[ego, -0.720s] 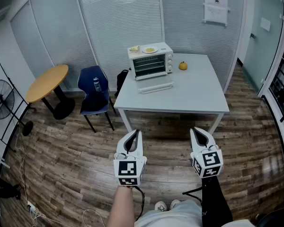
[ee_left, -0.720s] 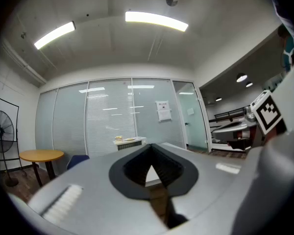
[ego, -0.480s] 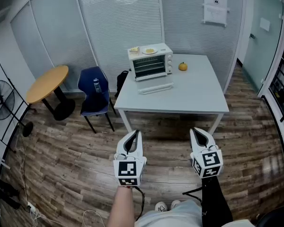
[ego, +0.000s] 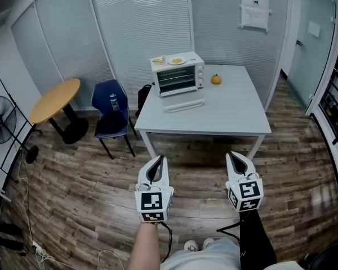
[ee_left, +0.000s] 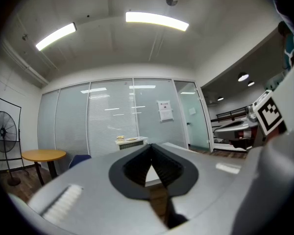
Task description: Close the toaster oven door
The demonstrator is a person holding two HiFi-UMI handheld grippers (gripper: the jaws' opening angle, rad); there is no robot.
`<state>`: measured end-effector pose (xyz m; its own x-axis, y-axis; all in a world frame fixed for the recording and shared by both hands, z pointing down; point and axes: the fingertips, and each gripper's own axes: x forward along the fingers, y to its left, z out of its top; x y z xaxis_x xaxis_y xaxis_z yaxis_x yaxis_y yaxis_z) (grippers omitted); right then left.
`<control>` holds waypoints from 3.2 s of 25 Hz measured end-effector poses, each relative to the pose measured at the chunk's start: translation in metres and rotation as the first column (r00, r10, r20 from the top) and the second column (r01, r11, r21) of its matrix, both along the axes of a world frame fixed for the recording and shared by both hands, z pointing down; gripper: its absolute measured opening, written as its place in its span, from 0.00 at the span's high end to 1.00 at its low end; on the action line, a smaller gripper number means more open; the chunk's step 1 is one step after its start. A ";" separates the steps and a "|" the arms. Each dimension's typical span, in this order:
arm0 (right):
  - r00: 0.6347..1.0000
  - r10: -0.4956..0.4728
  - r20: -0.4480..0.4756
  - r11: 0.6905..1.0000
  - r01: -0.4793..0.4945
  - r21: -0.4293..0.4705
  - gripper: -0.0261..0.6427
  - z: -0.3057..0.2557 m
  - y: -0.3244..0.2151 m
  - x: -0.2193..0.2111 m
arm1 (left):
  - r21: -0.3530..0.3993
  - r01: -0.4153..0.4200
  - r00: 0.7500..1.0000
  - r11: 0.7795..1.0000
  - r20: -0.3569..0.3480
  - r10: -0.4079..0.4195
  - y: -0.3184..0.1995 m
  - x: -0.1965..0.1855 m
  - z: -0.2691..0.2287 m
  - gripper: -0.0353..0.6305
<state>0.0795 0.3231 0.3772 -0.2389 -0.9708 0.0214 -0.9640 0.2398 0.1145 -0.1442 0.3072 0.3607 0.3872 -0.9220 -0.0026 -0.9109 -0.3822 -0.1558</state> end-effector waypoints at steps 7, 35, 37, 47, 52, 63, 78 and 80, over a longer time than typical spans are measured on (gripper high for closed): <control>1.000 0.011 -0.006 0.999 -0.011 -0.030 0.93 0.014 0.000 0.001 | 0.010 -0.017 0.999 1.000 -0.033 0.017 -0.002 0.000 0.004 0.85; 0.996 -0.081 0.041 0.996 0.083 -0.031 0.83 0.016 -0.229 0.066 | -0.010 0.032 0.999 0.999 -0.012 -0.032 -0.204 0.064 0.018 0.67; 0.995 -0.090 0.047 0.995 0.091 -0.026 0.83 0.014 -0.246 0.073 | -0.001 0.045 0.999 0.999 -0.006 -0.045 -0.219 0.069 0.015 0.67; 0.989 -0.129 0.071 0.991 0.131 -0.021 0.83 0.019 -0.292 0.085 | 0.000 0.099 0.995 0.995 0.013 -0.099 -0.257 0.074 0.016 0.67; 0.989 -0.125 0.081 0.992 0.127 -0.023 0.83 0.022 -0.306 0.089 | -0.008 0.104 0.994 0.995 0.011 -0.104 -0.269 0.075 0.018 0.67; 0.990 -0.129 0.054 0.990 0.131 -0.045 0.83 0.034 -0.355 0.082 | -0.027 0.085 0.996 0.996 0.013 -0.084 -0.325 0.072 0.036 0.67; 0.994 -0.108 0.018 0.988 0.110 -0.108 0.83 0.053 -0.510 0.057 | -0.079 0.043 0.999 0.996 0.016 -0.042 -0.487 0.050 0.067 0.67; 0.994 -0.104 0.015 0.988 0.105 -0.117 0.83 0.056 -0.530 0.053 | -0.089 0.037 0.999 0.995 0.016 -0.036 -0.508 0.048 0.071 0.67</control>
